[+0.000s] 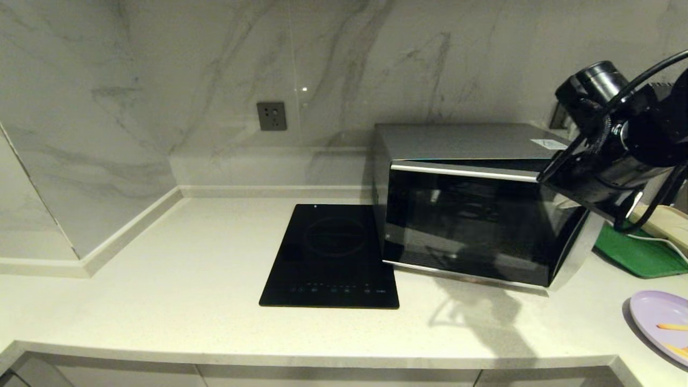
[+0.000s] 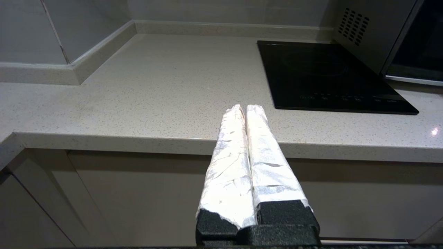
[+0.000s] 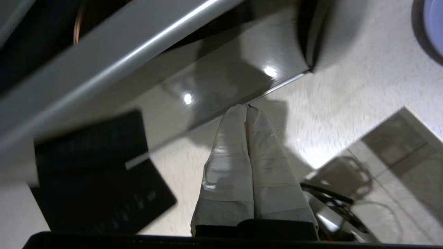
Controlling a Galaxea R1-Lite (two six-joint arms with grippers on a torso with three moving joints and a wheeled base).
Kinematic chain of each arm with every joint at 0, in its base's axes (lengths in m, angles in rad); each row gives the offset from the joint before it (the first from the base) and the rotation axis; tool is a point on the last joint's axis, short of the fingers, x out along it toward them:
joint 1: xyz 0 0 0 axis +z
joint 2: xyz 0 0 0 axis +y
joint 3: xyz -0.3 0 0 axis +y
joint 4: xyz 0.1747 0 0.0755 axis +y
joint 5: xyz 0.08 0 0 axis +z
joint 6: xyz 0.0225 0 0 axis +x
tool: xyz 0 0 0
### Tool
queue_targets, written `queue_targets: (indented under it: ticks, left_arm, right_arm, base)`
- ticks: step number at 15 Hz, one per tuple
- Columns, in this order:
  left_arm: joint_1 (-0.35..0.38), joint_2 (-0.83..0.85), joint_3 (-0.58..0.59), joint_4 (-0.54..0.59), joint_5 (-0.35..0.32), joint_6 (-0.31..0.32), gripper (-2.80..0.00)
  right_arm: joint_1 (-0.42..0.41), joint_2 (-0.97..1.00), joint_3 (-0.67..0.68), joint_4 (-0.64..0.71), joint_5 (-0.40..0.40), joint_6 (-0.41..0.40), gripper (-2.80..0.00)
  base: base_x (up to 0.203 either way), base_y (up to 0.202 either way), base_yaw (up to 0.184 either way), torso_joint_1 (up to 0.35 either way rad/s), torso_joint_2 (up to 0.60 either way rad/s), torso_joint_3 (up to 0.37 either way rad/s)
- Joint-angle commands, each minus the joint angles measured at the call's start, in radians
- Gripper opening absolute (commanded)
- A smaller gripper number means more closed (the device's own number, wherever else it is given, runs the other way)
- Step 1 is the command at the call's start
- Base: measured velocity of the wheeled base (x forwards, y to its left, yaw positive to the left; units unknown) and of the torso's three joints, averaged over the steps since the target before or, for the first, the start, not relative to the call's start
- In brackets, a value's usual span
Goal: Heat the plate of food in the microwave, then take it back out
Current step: Close the microwave oven
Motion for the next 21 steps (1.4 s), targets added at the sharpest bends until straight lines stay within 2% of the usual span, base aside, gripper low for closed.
queue_targets:
  ticks: [1,5,10,21]
  left_arm:
    - [0.001,-0.002,0.0,-0.001,0.0,-0.001,-2.8]
    - [0.001,-0.001,0.0,-0.001,0.0,-0.001,-2.8]
    - [0.001,-0.001,0.0,-0.001,0.0,-0.001,-2.8]
    - [0.001,-0.001,0.0,-0.001,0.0,-0.001,-2.8]
  right_arm:
    - [-0.108,0.015,-0.002,-0.047,0.026,-0.014,-2.8]
    - [-0.199,0.058,-0.016,-0.111,0.044,-0.038,-2.8]
    - [-0.29,0.143,-0.1,-0.122,0.101,-0.068,-2.8]
    - [-0.293,0.216,-0.19,-0.146,0.147,-0.097,-2.8]
  base:
    - [0.0,0.0,0.0,0.0,0.0,0.0]
    - [0.0,0.0,0.0,0.0,0.0,0.0]
    - [0.0,0.0,0.0,0.0,0.0,0.0]
    - [0.0,0.0,0.0,0.0,0.0,0.0]
